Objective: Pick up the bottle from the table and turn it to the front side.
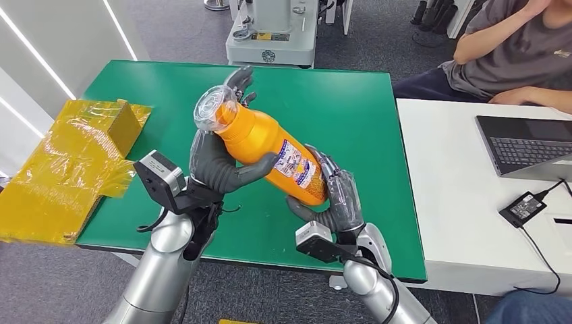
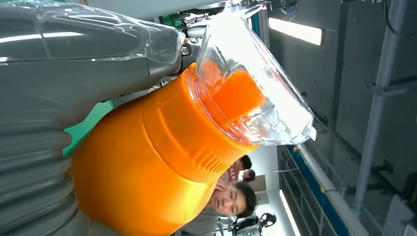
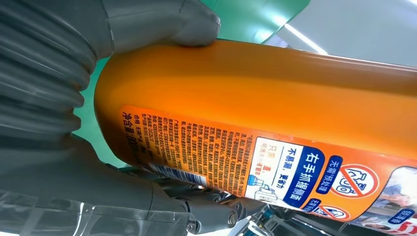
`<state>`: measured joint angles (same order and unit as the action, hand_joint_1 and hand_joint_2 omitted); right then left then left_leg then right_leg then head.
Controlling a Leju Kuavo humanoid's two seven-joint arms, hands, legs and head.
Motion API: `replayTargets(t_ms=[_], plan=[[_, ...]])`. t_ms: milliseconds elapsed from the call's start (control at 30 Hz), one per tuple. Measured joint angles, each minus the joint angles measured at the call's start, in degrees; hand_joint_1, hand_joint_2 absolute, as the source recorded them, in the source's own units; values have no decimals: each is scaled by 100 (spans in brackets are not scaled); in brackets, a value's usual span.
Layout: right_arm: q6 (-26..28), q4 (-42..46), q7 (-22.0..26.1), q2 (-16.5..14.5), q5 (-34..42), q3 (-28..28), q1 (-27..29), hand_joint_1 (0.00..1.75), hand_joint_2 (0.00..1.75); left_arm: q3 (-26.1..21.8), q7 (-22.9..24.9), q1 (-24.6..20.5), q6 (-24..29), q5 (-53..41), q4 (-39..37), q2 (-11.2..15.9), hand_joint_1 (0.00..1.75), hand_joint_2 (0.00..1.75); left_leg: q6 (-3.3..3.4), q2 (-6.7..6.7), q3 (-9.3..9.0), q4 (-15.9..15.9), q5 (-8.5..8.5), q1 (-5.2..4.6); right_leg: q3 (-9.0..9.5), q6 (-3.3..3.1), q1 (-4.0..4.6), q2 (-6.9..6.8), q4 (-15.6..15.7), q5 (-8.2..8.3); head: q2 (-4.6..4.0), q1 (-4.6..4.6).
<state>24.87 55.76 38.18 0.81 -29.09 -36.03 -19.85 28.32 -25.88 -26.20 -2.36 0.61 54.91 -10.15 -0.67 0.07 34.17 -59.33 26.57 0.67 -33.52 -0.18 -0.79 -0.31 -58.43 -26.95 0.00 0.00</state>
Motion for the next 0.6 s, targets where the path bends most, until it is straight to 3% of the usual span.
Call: replayTargets(t_ms=[600], plan=[[-7, -12, -11, -84, -130, 152, 50, 175, 175, 3, -2, 11, 19, -137, -32, 11, 175, 175, 0, 0, 0, 0, 0, 0, 0, 0, 0, 0, 0, 0, 0, 0]])
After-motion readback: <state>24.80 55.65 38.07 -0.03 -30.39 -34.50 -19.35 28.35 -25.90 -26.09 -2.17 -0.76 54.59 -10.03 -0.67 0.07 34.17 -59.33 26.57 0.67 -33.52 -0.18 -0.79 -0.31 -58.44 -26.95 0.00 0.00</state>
